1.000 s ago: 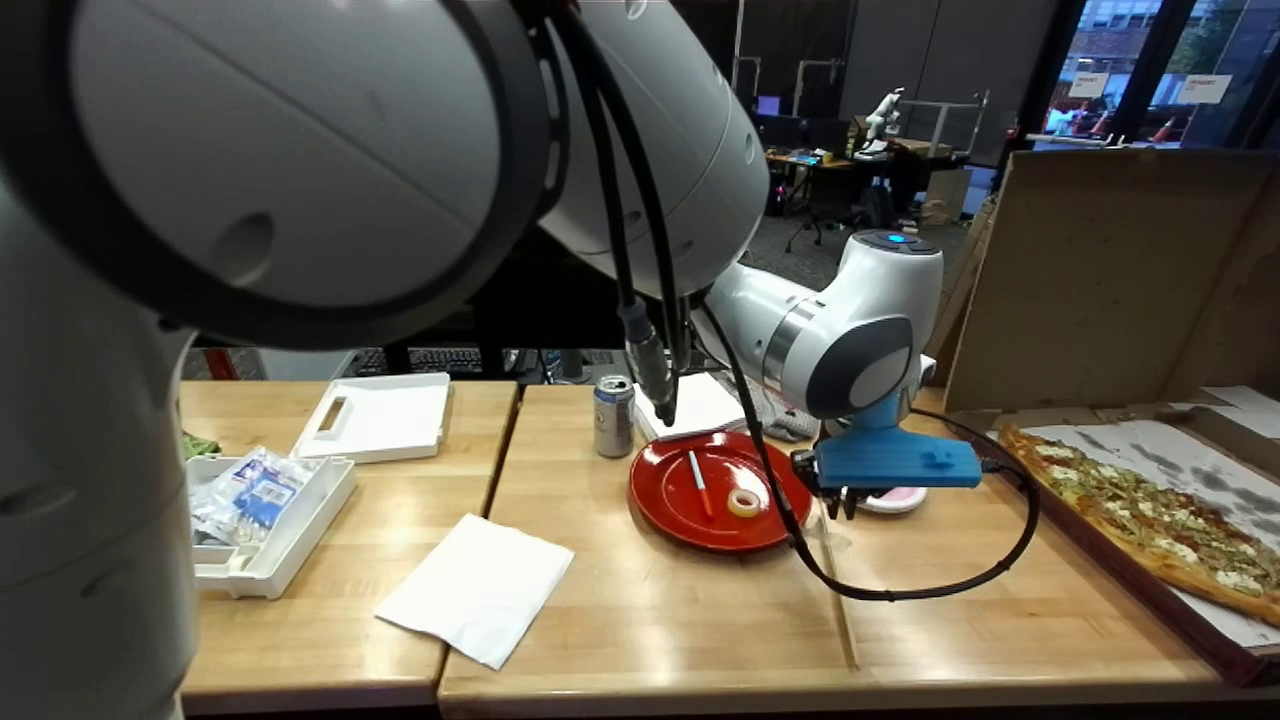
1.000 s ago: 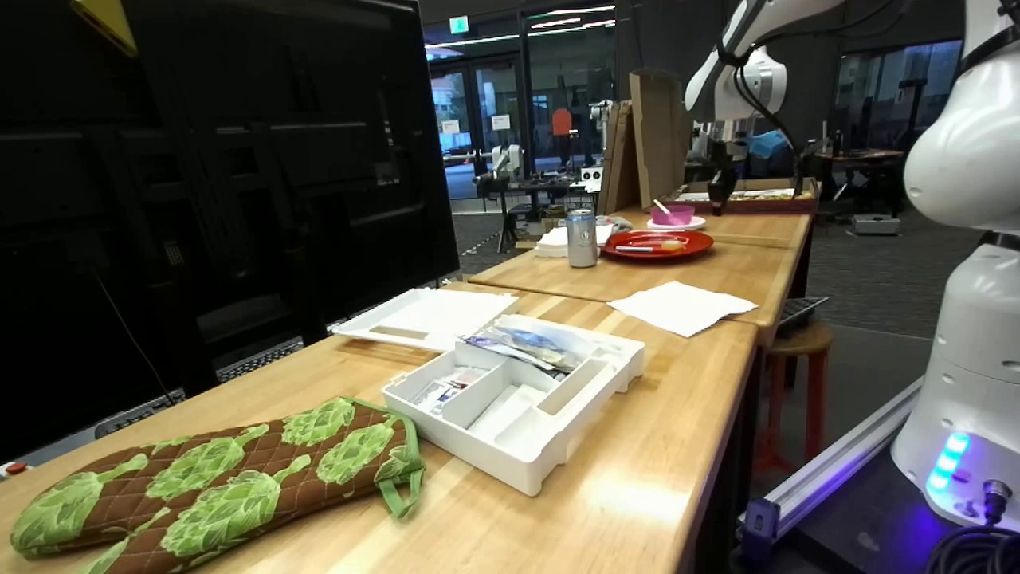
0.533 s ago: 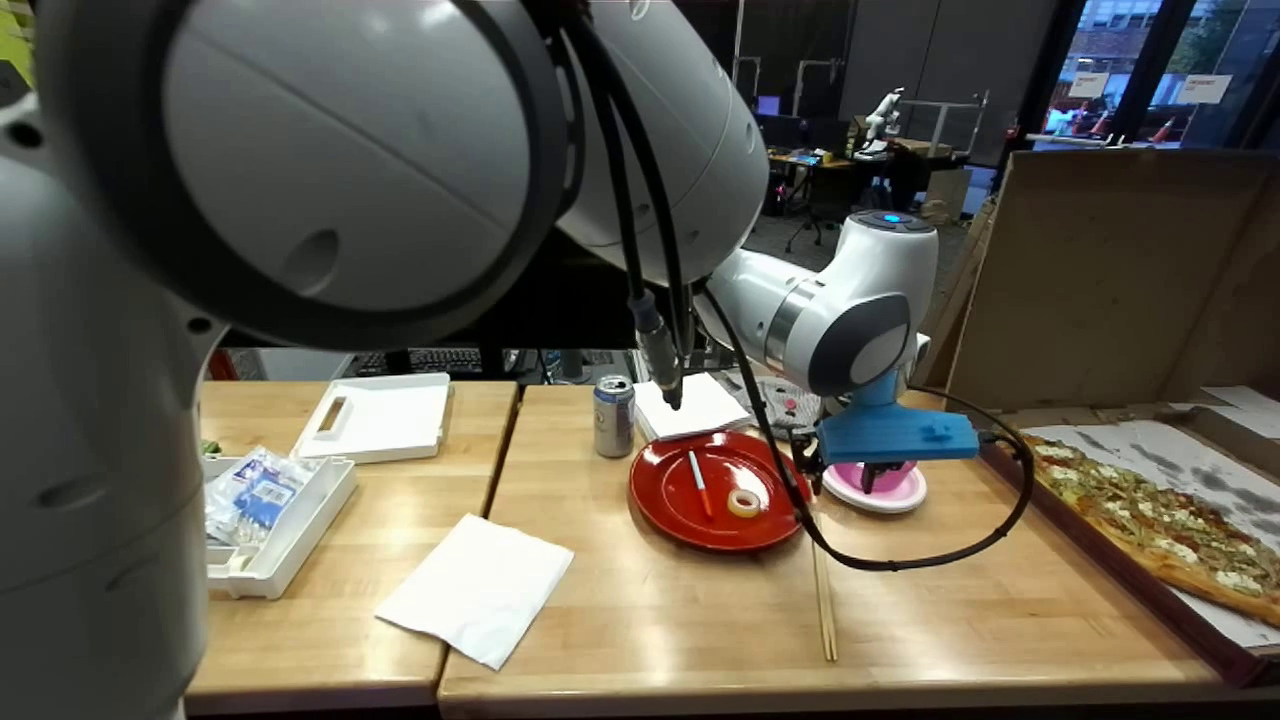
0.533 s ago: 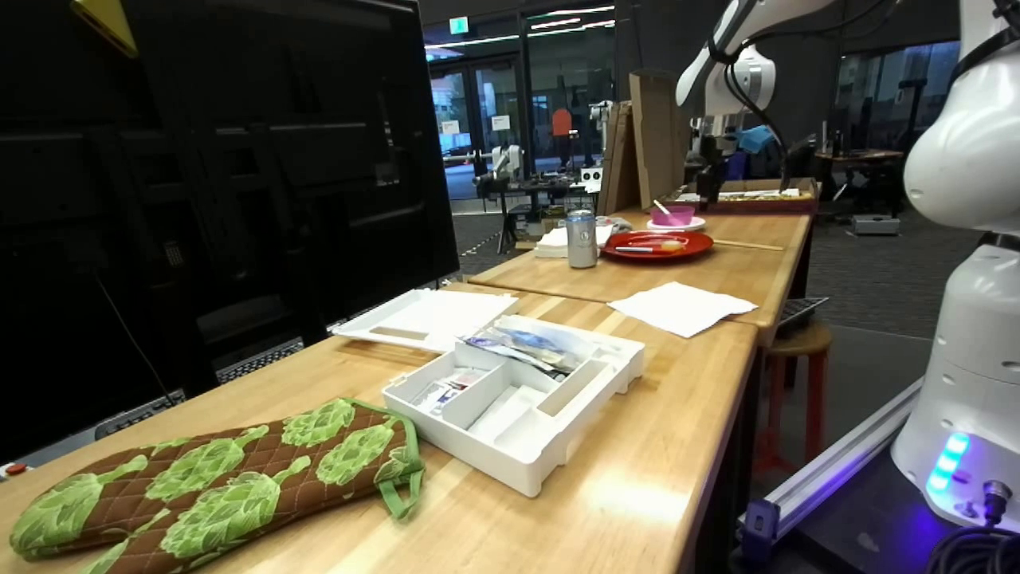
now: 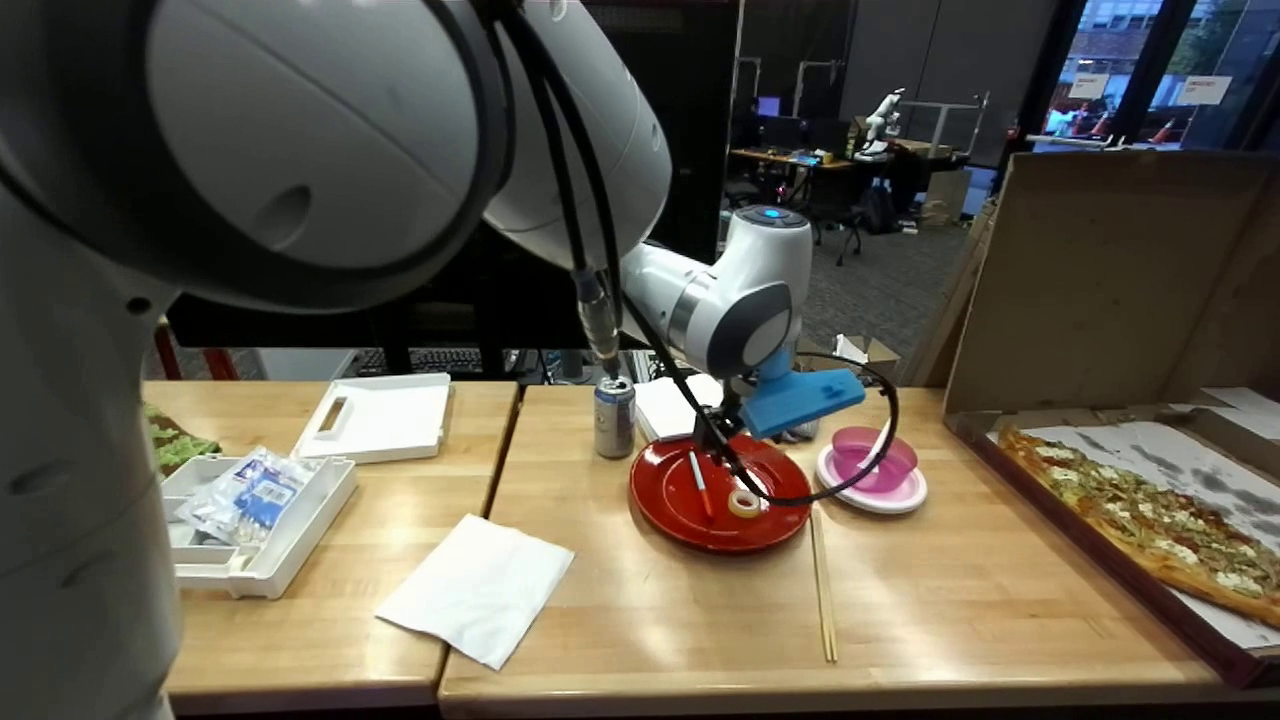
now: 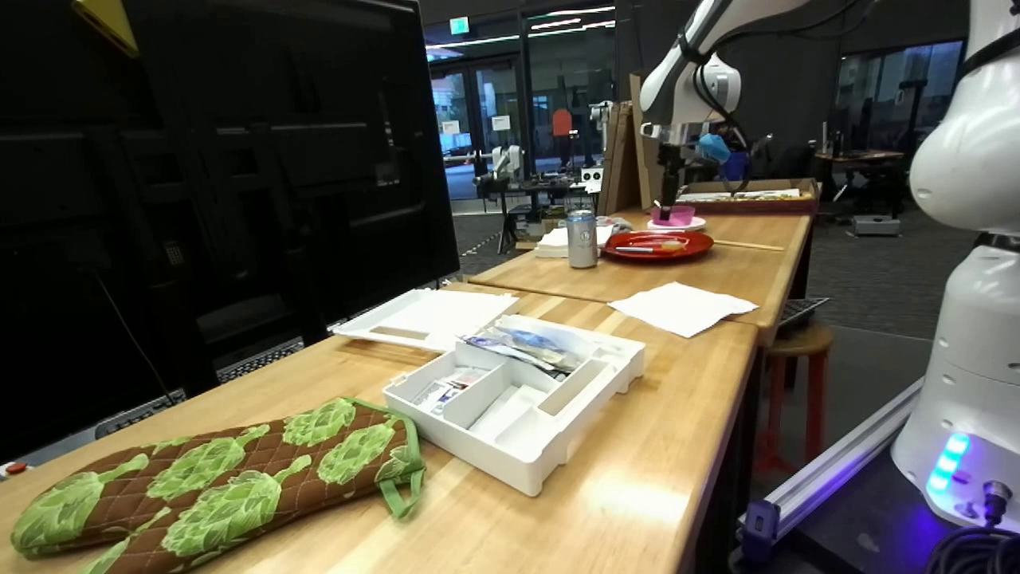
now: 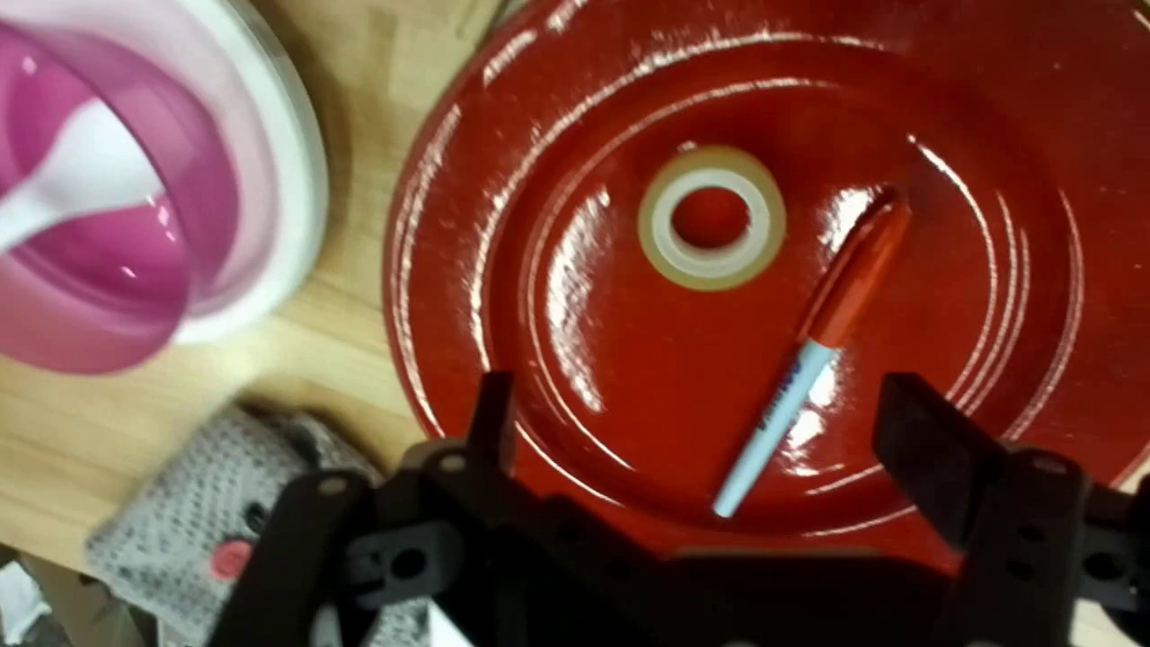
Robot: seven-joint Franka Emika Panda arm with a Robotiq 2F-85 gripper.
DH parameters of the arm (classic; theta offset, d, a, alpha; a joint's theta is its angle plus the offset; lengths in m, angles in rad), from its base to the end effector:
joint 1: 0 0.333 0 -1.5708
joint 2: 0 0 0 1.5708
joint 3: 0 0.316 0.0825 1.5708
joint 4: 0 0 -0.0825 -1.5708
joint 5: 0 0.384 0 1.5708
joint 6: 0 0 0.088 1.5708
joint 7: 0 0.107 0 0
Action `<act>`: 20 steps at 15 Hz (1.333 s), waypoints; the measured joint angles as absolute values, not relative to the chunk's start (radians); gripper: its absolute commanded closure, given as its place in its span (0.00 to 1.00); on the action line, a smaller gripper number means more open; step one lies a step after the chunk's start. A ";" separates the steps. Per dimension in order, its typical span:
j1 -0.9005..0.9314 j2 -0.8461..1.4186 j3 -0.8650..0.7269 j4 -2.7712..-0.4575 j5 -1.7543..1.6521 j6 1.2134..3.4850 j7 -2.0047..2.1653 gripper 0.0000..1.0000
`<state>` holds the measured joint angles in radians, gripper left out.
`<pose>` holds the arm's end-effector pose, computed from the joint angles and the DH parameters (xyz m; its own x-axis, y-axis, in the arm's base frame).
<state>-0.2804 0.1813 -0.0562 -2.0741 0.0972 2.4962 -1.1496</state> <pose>0.5652 -0.1974 0.3673 0.7161 0.6803 0.1562 0.6543 -0.7322 0.1893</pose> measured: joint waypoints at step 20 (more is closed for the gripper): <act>-0.215 0.078 -0.053 -2.217 0.287 2.333 -1.544 0.00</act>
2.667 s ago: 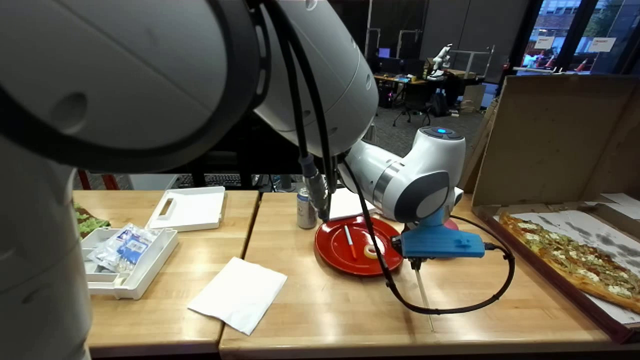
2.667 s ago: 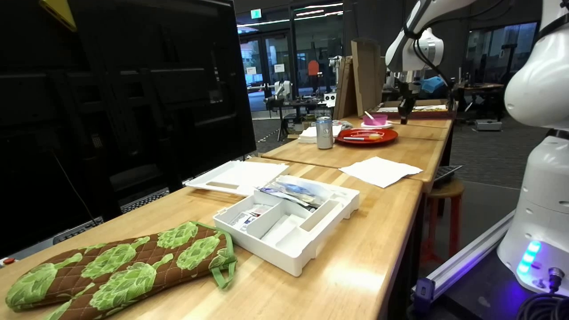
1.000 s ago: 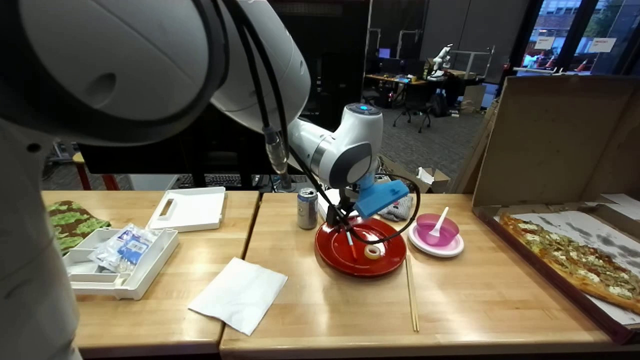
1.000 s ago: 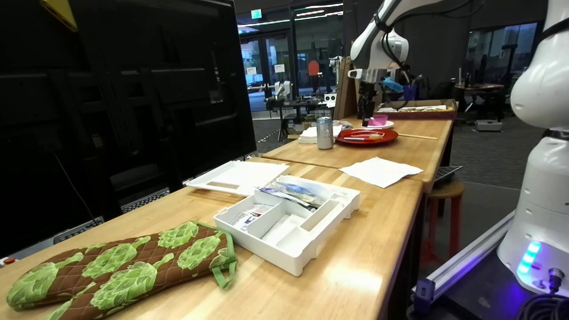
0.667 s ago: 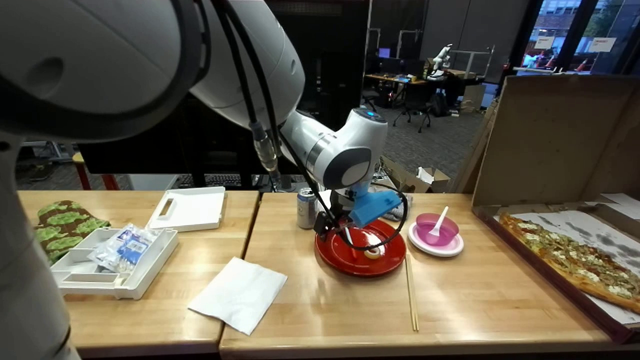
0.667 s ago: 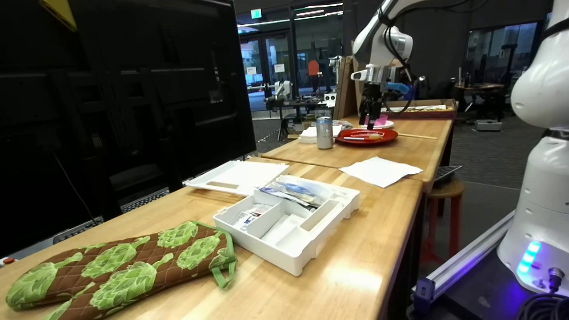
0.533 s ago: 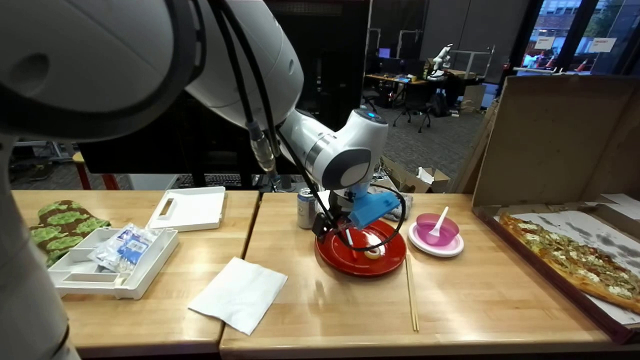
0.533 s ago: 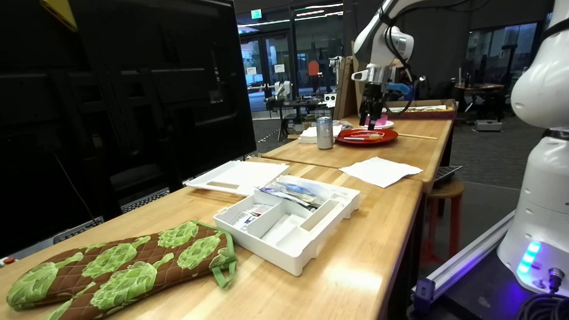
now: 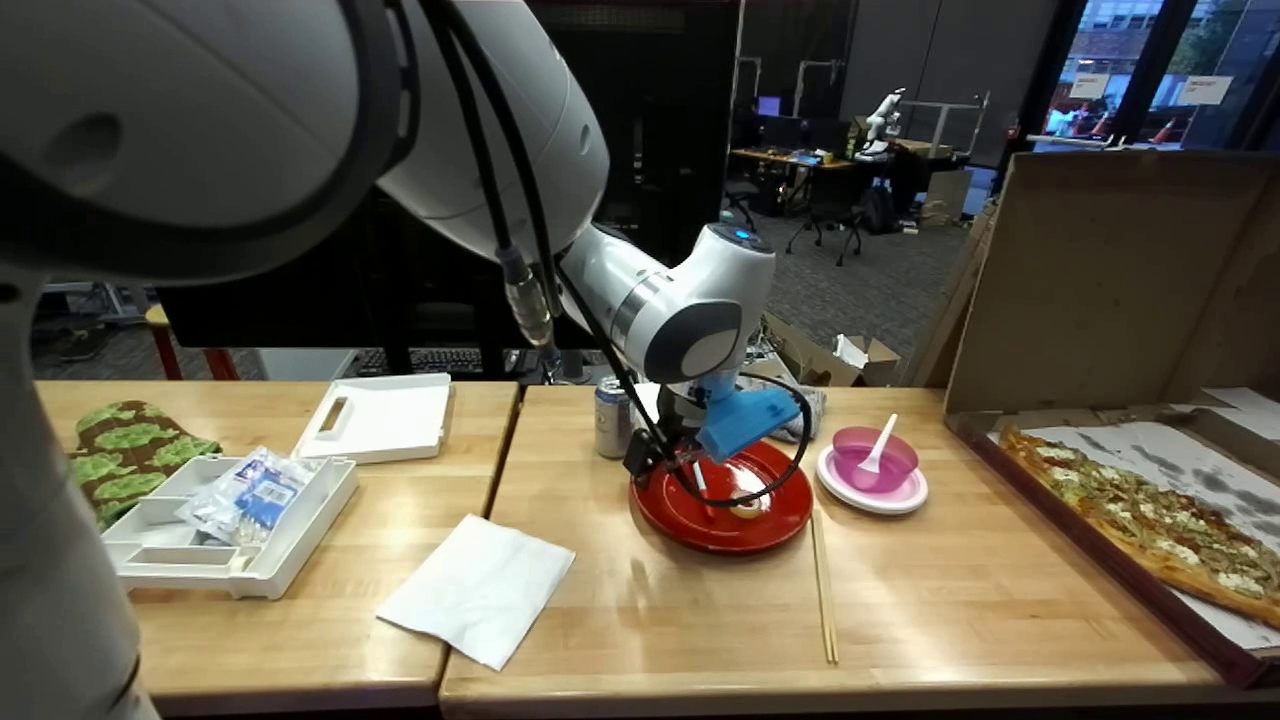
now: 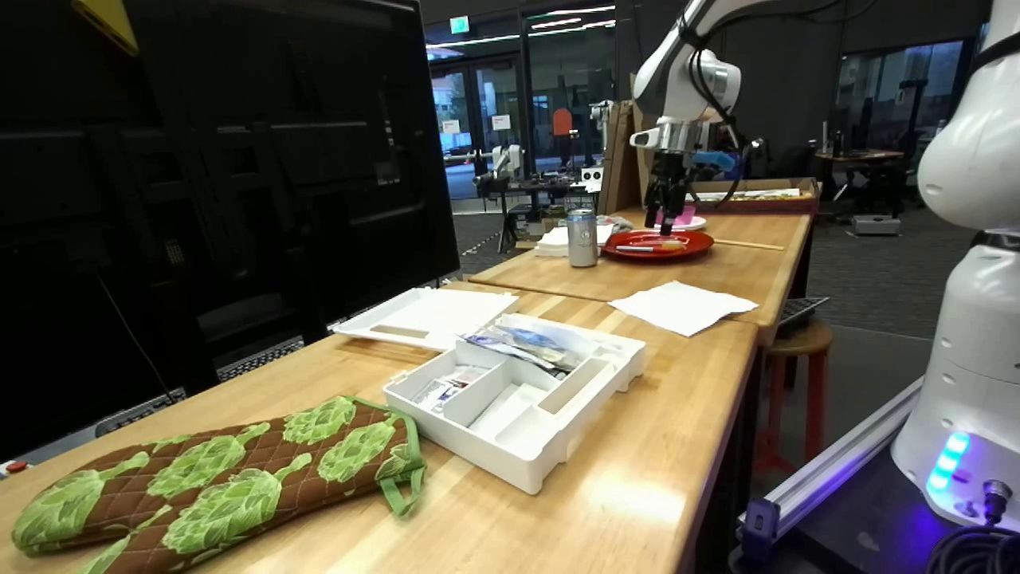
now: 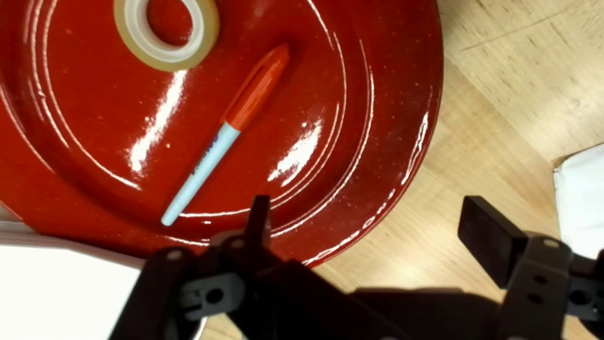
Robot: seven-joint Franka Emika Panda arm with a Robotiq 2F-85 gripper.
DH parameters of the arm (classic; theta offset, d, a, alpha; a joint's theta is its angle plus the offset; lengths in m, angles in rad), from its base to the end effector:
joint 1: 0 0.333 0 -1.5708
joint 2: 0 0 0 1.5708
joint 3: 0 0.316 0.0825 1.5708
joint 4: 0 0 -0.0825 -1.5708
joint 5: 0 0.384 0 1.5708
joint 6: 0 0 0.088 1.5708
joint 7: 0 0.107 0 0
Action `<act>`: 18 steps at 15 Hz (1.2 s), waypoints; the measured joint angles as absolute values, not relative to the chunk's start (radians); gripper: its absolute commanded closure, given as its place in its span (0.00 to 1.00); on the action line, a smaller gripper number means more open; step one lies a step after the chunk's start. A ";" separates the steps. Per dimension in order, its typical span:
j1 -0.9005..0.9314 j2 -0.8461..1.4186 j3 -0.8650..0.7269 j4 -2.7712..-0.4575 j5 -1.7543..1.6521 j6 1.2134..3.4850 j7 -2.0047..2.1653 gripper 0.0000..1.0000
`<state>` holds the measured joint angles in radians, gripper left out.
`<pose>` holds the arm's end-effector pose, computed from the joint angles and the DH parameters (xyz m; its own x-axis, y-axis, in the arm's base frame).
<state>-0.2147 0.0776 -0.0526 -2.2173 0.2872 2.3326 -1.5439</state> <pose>0.5235 -0.1383 0.3460 0.4583 0.8640 0.2087 0.8822 -0.4708 0.0118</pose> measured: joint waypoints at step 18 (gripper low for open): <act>-0.215 0.232 -0.126 -2.135 0.036 2.551 -1.199 0.00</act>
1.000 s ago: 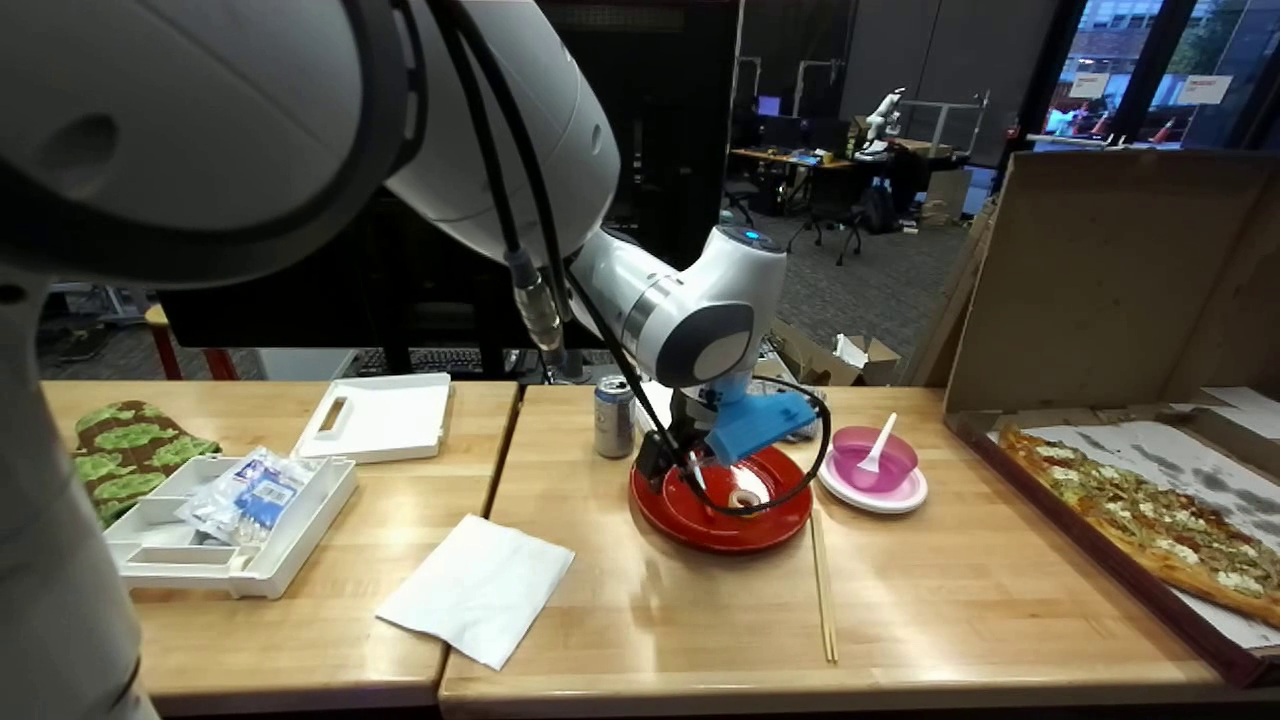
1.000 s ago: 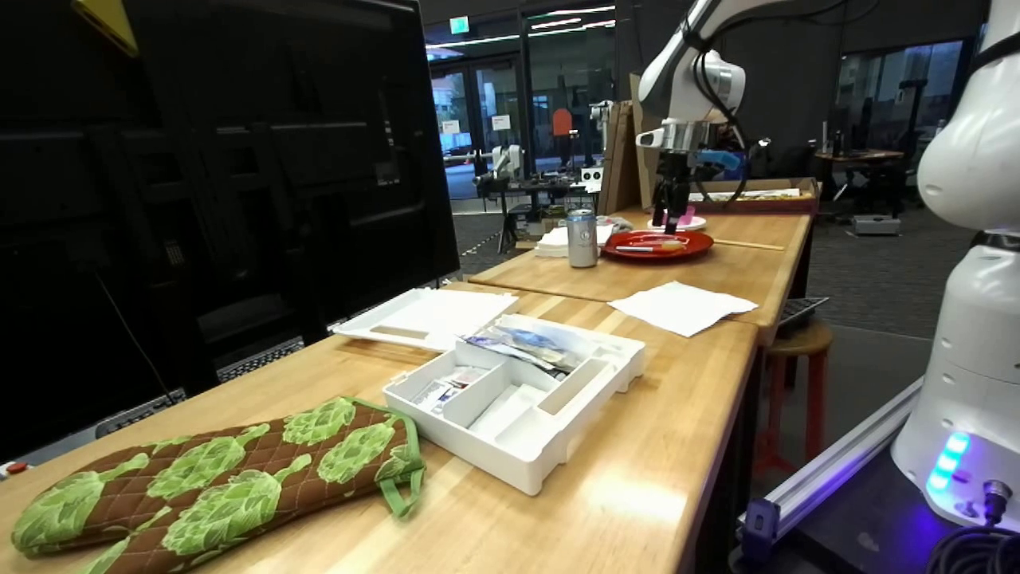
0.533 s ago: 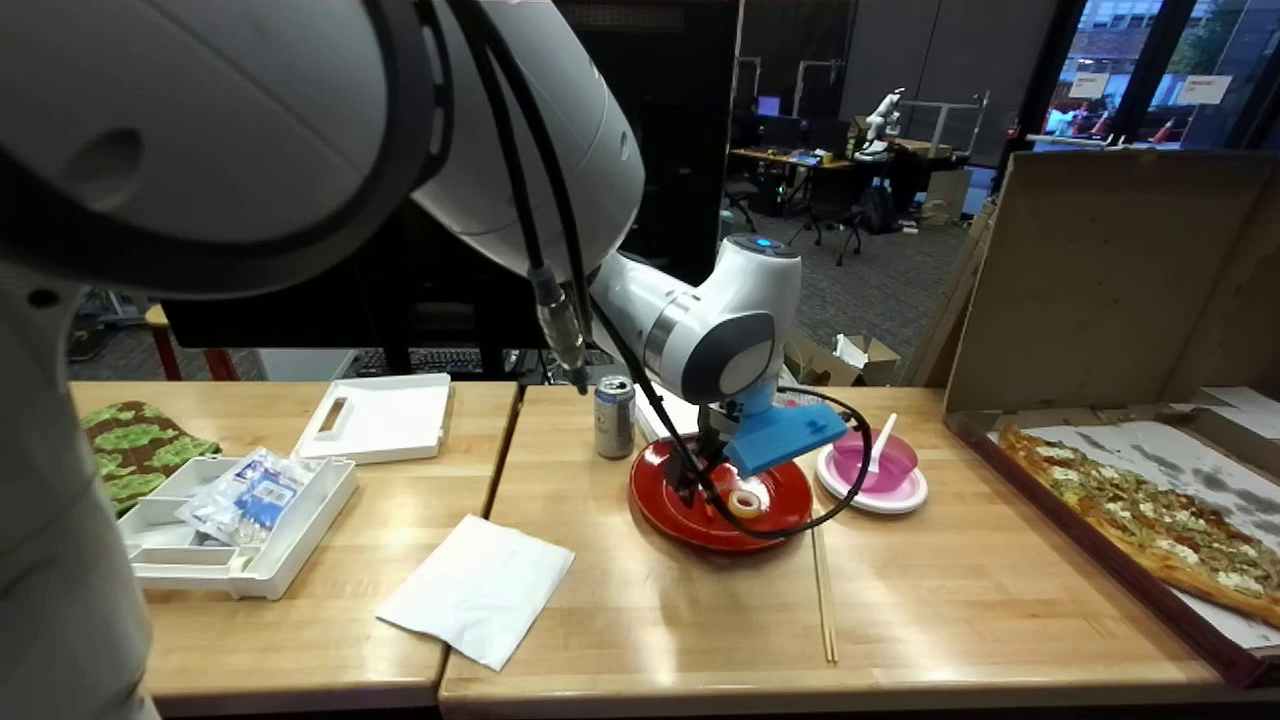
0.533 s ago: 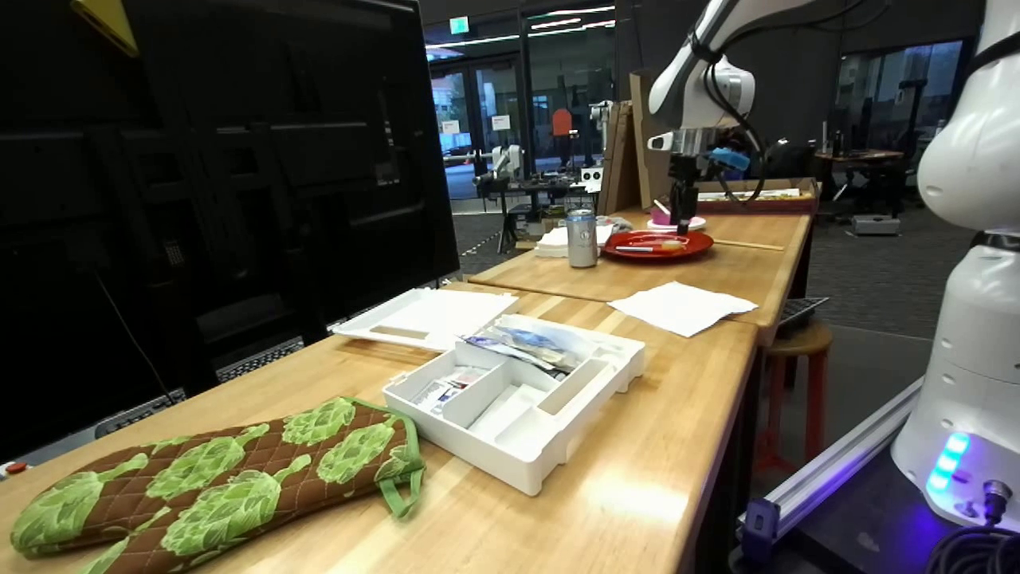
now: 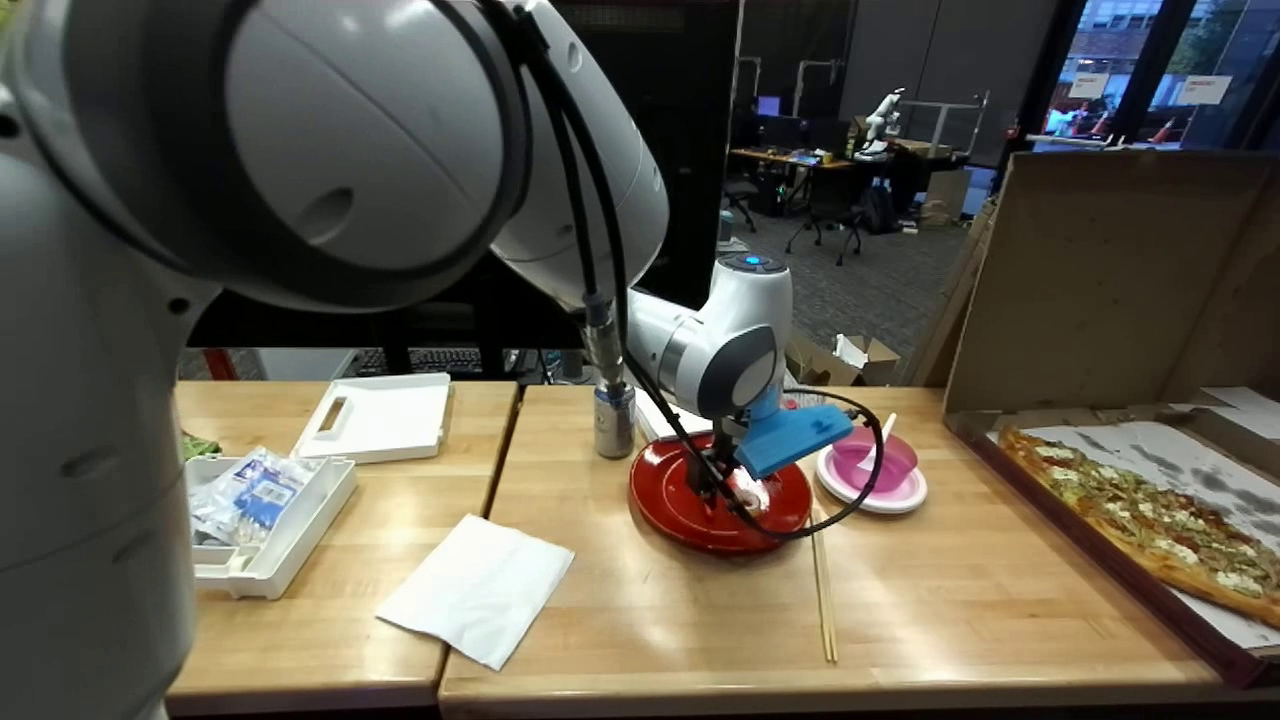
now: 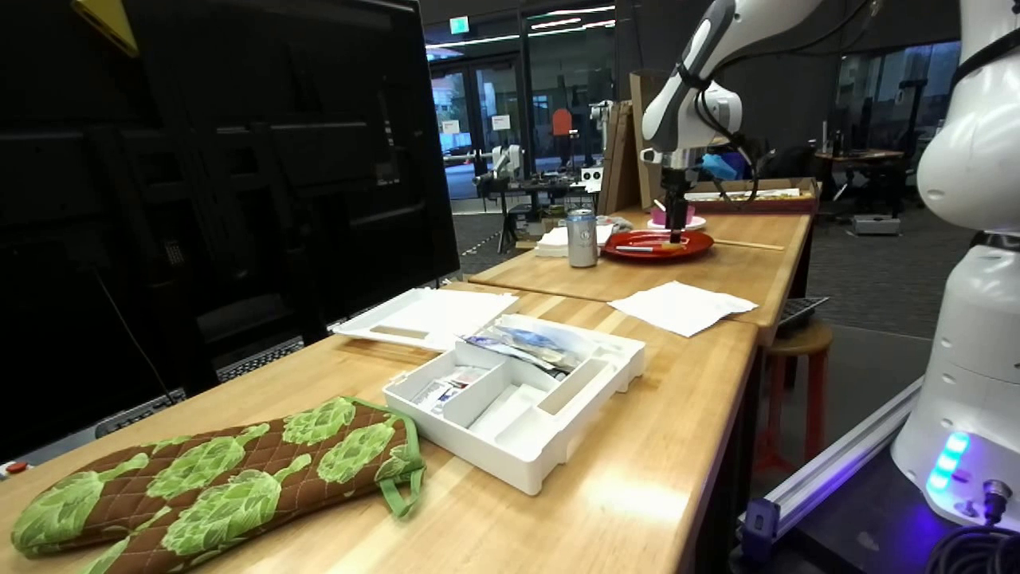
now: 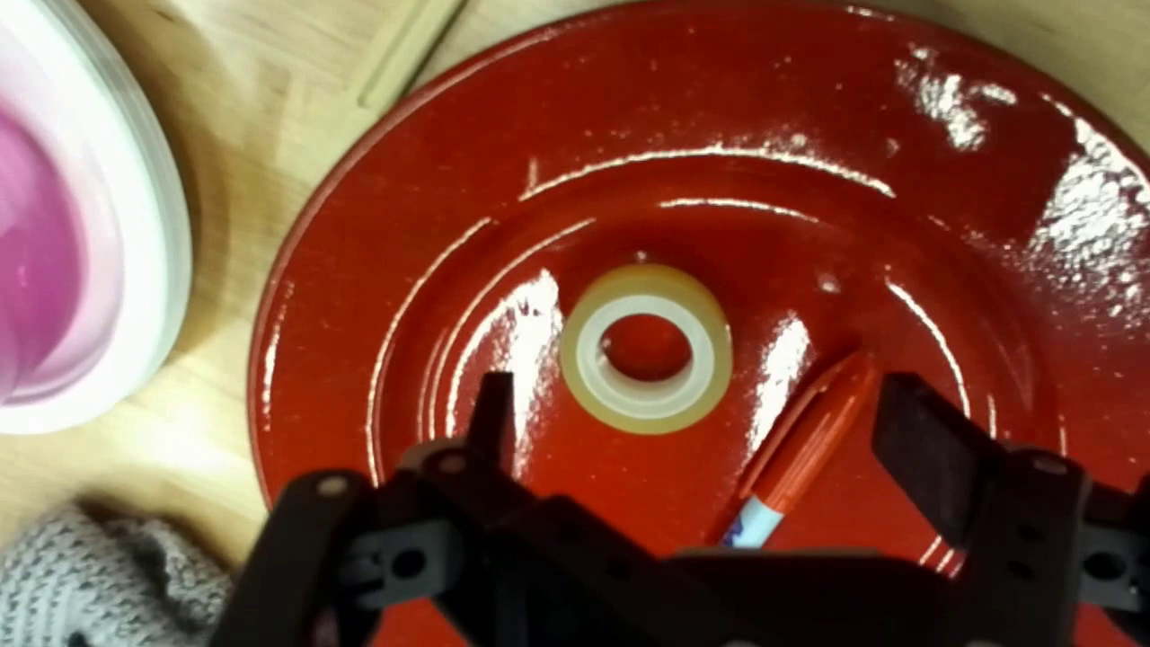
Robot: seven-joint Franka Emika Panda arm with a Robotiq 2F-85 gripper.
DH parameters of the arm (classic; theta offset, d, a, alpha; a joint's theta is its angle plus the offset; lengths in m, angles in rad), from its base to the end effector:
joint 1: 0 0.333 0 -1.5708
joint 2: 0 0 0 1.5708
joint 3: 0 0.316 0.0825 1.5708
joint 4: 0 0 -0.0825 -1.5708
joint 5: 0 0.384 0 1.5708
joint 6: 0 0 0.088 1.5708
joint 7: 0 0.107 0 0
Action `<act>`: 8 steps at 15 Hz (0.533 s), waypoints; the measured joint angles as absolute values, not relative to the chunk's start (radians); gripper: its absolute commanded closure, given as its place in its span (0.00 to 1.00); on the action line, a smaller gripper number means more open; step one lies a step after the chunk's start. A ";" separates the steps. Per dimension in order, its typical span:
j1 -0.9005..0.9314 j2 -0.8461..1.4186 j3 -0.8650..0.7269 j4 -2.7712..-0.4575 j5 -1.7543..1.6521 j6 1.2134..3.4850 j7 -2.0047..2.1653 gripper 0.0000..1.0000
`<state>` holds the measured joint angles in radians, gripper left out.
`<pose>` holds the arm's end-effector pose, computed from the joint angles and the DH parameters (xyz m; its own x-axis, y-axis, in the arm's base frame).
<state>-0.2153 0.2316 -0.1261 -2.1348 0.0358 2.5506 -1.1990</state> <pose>0.5531 -0.1955 0.3171 0.6651 0.7440 0.0638 0.7267 -0.6645 0.1740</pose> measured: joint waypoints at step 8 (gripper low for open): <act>-0.234 0.276 -0.133 -2.079 -0.022 2.557 -1.154 0.00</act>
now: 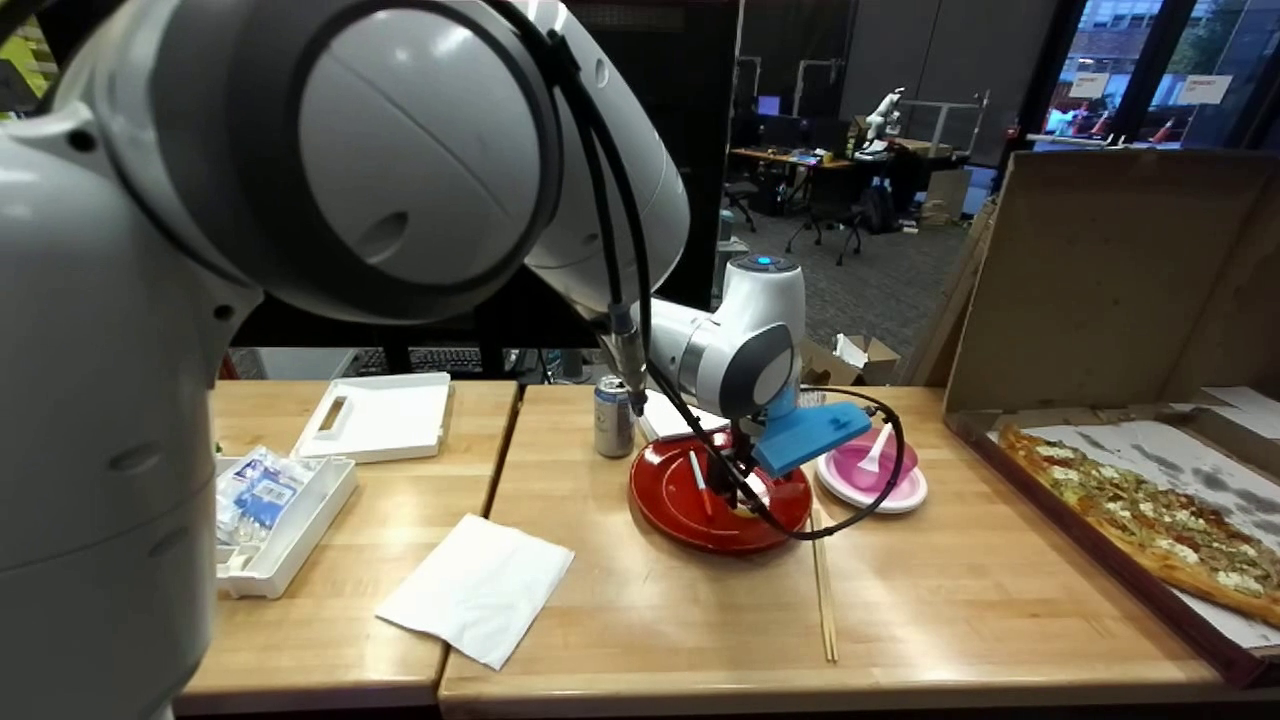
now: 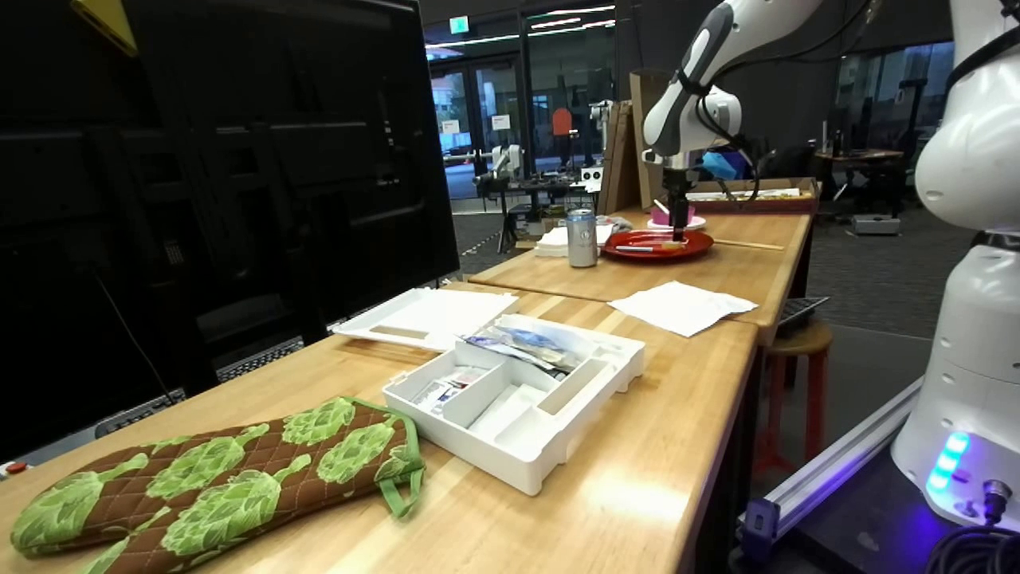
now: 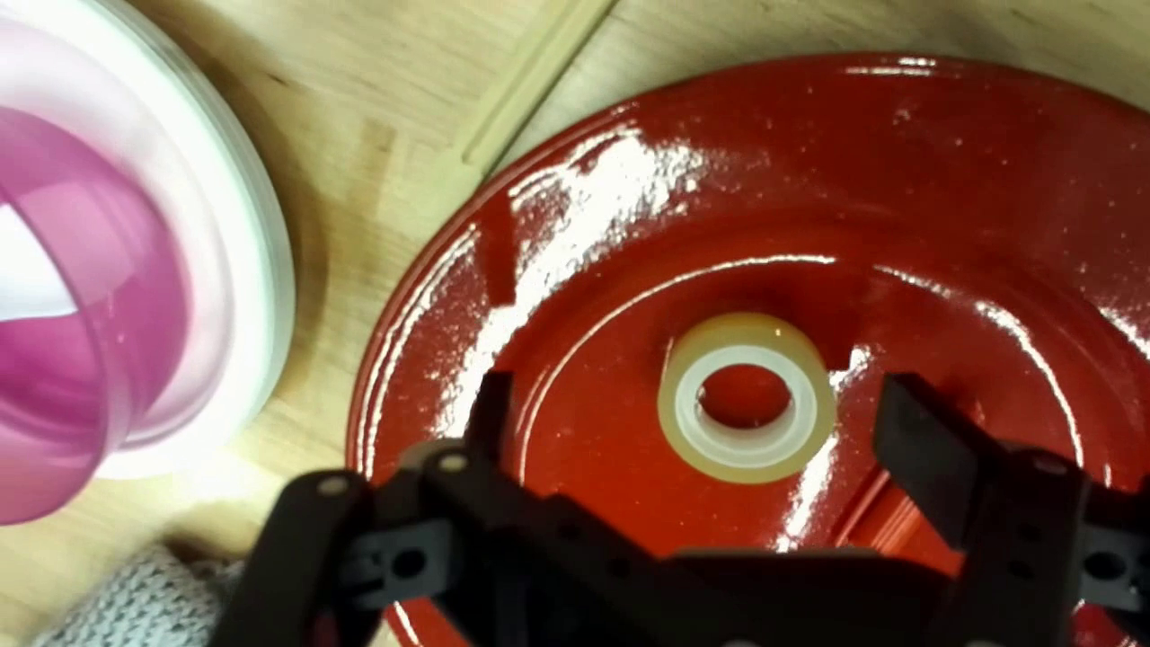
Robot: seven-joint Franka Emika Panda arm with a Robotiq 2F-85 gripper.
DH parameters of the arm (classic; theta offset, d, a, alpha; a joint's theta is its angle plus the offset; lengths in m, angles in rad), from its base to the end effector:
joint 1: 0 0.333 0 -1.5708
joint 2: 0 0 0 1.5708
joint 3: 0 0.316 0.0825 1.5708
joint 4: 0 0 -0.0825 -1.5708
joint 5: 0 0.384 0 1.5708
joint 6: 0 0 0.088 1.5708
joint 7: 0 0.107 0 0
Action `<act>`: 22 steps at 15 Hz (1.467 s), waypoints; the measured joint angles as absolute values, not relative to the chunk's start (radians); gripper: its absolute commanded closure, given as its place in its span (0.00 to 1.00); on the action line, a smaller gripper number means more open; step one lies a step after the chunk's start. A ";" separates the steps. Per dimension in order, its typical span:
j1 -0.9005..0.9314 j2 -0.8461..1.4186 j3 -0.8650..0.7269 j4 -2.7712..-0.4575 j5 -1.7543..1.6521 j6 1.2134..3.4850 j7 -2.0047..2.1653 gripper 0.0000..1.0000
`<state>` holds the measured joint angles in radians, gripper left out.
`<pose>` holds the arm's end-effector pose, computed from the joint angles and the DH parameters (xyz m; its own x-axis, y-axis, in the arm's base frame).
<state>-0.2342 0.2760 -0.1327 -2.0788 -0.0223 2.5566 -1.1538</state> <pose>0.5642 -0.2139 0.3160 0.6844 0.7283 0.0343 0.7083 -0.6753 0.2055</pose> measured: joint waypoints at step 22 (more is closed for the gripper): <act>-0.261 0.284 -0.099 -2.088 -0.016 2.505 -1.436 0.00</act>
